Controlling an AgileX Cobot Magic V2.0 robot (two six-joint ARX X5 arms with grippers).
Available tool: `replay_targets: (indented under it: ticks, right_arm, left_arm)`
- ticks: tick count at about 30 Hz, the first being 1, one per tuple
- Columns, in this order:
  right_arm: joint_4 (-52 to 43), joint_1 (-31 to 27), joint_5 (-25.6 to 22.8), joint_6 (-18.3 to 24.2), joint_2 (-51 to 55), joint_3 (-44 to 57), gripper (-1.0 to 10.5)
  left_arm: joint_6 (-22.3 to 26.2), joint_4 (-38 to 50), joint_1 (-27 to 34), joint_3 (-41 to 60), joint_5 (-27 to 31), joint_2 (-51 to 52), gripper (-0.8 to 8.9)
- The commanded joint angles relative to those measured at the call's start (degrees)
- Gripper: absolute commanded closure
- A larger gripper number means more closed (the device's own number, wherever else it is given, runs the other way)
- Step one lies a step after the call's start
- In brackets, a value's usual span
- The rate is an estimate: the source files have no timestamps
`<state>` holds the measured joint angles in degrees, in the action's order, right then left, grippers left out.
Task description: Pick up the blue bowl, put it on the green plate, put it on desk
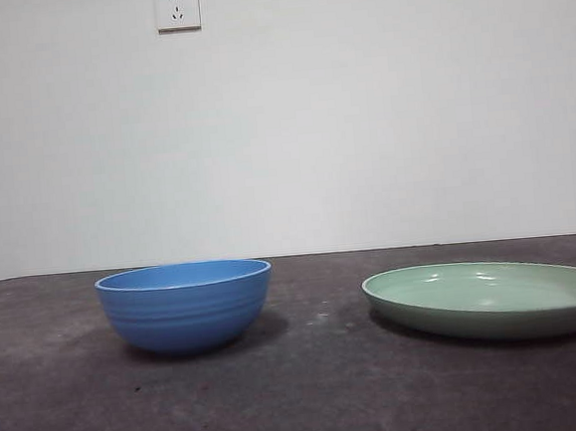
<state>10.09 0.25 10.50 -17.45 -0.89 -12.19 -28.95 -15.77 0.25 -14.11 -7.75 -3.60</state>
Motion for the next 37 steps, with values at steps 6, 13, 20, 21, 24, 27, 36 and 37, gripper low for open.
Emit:
replay_targets:
  ticks: [6, 13, 20, 21, 24, 27, 36, 37]
  right_arm:
    - [8.20, -0.07, 0.26, 2.86, -7.45, -12.61, 9.4]
    - [21.70, -0.02, 6.47, 10.58, -19.82, -25.75, 9.4]
    - [33.97, 0.02, 16.20, 18.29, -31.32, -34.69, 9.4]
    - [35.39, 0.07, 17.38, 19.04, -32.57, -35.52, 9.4]
    - [39.69, 0.94, 20.63, 20.72, -36.04, -37.57, 9.4]
    - [43.69, 2.67, 21.05, 22.38, -38.47, -38.95, 9.4]
    - [47.21, 7.28, 21.00, 23.50, -40.22, -39.08, 9.4]
    - [47.17, 7.48, 21.00, 23.50, -40.22, -39.08, 9.4]
  left_arm:
    - [7.93, -6.51, 0.11, -13.16, -5.68, -9.57, 8.03]
    - [14.99, -16.59, 0.09, -24.68, -16.87, -22.32, 8.03]
    - [21.75, -25.40, -1.31, -32.63, -24.39, -32.41, 8.03]
    - [22.73, -26.80, -1.75, -33.38, -24.94, -33.35, 8.03]
    - [26.03, -31.34, -3.76, -35.41, -25.38, -36.11, 8.03]
    - [28.41, -34.84, -6.27, -36.39, -25.38, -37.79, 8.03]
    - [30.01, -36.92, -9.73, -36.41, -25.33, -38.38, 8.02]
    - [30.01, -36.89, -9.73, -36.41, -25.33, -38.38, 8.02]
